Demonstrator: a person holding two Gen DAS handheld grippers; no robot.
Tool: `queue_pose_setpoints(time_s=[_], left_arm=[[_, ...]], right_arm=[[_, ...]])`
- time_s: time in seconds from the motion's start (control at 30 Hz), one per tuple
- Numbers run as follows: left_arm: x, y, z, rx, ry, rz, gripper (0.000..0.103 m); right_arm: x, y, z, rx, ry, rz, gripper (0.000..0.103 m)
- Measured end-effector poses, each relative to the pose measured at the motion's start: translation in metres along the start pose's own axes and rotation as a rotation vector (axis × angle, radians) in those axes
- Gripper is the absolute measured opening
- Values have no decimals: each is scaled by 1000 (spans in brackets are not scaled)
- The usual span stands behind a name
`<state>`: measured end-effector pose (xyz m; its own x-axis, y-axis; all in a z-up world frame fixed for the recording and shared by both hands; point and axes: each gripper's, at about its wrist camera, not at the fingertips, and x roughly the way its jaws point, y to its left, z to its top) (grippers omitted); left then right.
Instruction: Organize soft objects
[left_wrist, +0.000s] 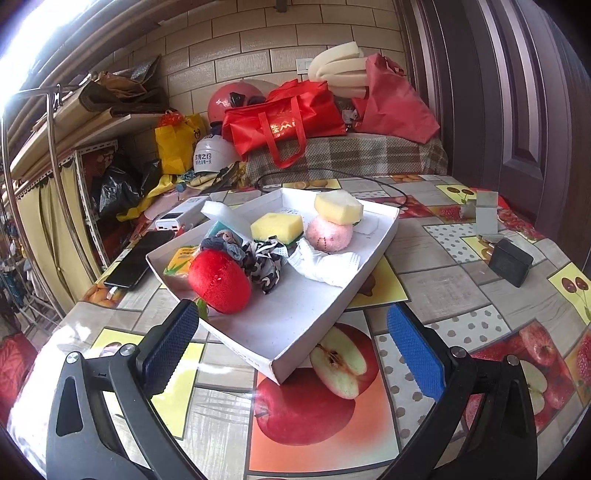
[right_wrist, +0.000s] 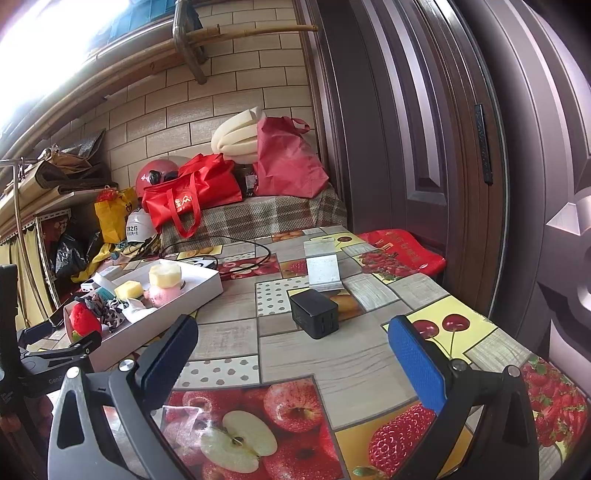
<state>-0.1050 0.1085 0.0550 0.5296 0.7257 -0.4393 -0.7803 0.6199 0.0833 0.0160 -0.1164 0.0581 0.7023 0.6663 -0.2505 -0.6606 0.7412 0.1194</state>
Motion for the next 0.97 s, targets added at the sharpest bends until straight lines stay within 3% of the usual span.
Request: queue_pose_setpoints(time_s=[0.2, 0.33, 0.47, 0.67, 0.97], left_arm=[[-26, 4, 14, 5, -46, 32, 103], [-34, 6, 21, -31, -24, 0, 103], [-36, 10, 26, -41, -28, 17, 103], [-30, 16, 27, -56, -16, 22, 103], [-4, 2, 21, -44, 67, -80, 103]], right_arm=[[2, -9, 0, 53, 15, 11, 103], [10, -19, -1, 105, 61, 14, 103], [16, -22, -2, 122, 102, 18, 103], [11, -22, -1, 115, 76, 18, 103], [12, -7, 0, 34, 82, 8, 103]])
